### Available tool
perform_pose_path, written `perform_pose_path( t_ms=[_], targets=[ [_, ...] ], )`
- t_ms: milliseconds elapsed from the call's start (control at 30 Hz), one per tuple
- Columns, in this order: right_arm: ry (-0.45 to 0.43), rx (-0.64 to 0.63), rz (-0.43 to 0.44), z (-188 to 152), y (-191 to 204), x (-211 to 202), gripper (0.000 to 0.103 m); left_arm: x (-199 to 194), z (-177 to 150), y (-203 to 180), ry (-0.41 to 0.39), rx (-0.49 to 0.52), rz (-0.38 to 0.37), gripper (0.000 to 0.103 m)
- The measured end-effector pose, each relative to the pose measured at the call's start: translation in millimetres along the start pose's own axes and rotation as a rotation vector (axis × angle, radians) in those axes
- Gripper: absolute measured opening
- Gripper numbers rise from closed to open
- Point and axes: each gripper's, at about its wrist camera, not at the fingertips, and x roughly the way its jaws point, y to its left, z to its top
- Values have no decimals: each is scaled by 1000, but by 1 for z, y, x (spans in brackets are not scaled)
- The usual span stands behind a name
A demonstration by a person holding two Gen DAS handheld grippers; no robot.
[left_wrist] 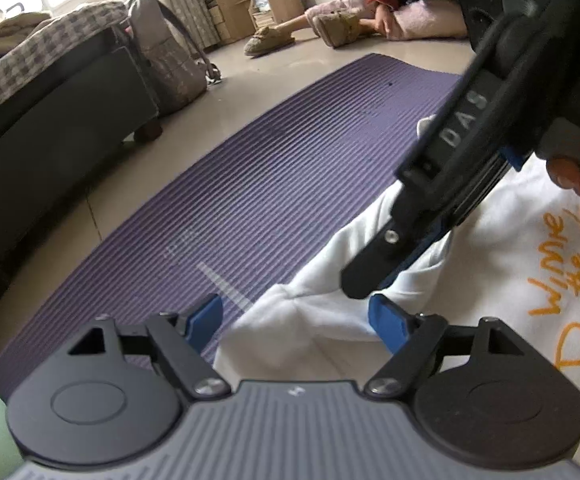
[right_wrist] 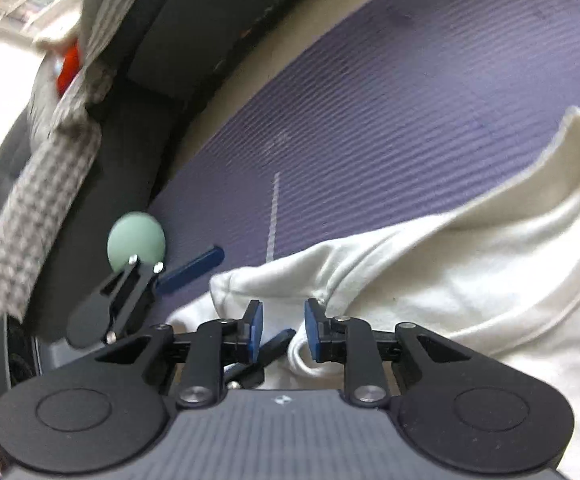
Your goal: Fold clothes
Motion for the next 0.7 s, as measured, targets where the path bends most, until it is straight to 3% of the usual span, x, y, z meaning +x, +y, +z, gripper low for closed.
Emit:
perform_pose_path(
  t_ms=[167, 333, 400, 533, 633, 700],
  targets=[
    [27, 24, -19, 4, -3, -14, 29, -3, -2, -1, 4, -2, -5, 84],
    [67, 104, 43, -4, -11, 3, 24, -4, -1, -2, 11, -4, 3, 84],
    [25, 74, 18, -5, -6, 2, 11, -5, 1, -3, 18, 14, 9, 84],
    [-120, 19, 86, 0, 7, -17, 8, -7, 6, -3, 26, 32, 18, 83],
    [-147, 0, 123, 9, 15, -24, 6, -9, 11, 6, 18, 10, 12, 83],
    [-140, -12, 75, 14, 19, -24, 6, -9, 14, 16, 13, -25, 5, 83]
  ],
)
